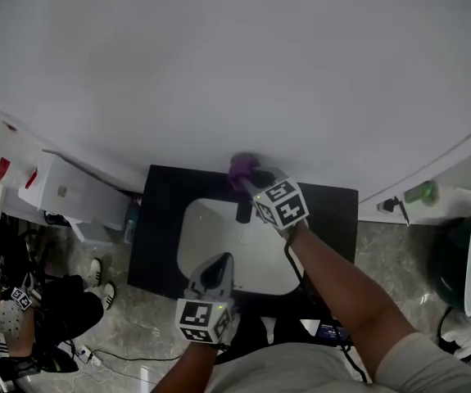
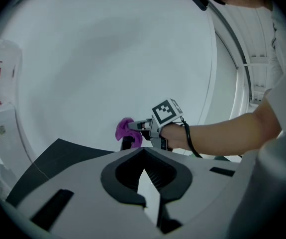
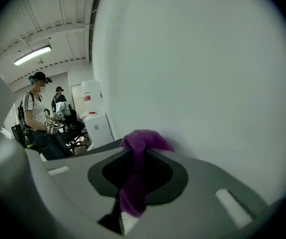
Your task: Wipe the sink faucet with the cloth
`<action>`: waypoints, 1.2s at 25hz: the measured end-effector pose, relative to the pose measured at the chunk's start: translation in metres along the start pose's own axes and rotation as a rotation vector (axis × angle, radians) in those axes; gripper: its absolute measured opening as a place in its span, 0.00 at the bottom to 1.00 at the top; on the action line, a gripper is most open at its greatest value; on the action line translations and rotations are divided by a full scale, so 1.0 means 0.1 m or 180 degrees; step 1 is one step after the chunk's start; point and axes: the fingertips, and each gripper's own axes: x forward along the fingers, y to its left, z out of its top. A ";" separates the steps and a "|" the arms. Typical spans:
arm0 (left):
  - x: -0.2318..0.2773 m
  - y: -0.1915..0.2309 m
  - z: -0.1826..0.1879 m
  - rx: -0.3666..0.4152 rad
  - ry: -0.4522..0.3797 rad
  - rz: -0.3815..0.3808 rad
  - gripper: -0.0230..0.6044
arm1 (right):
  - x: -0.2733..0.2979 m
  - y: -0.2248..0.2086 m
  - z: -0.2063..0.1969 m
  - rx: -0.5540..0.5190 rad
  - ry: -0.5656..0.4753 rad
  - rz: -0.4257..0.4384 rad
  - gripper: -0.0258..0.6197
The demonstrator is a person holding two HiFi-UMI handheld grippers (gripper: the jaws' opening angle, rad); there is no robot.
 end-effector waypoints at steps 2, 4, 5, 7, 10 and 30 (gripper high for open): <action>0.02 -0.04 -0.03 -0.0003 -0.0002 -0.0007 0.04 | -0.13 0.18 -0.15 -0.0001 -0.0042 0.0112 0.14; 0.04 -0.04 -0.02 -0.0003 -0.0013 -0.0016 0.04 | -0.26 0.41 -0.32 0.0027 -0.0038 0.0232 0.14; 0.03 -0.03 -0.01 -0.0001 -0.0018 -0.0021 0.04 | -0.29 0.52 -0.41 0.0039 0.0022 0.0278 0.14; 0.00 0.03 0.05 0.0012 -0.0032 -0.0031 0.04 | -0.34 0.70 -0.59 0.0074 0.0219 0.0304 0.14; -0.02 0.10 0.18 0.0034 -0.0077 -0.0040 0.04 | -0.54 0.80 -0.60 0.0174 0.0266 0.0264 0.14; -0.74 -0.40 1.97 0.0548 -0.0777 -0.0342 0.04 | -2.48 1.15 1.33 0.0171 -0.0897 -0.0230 0.14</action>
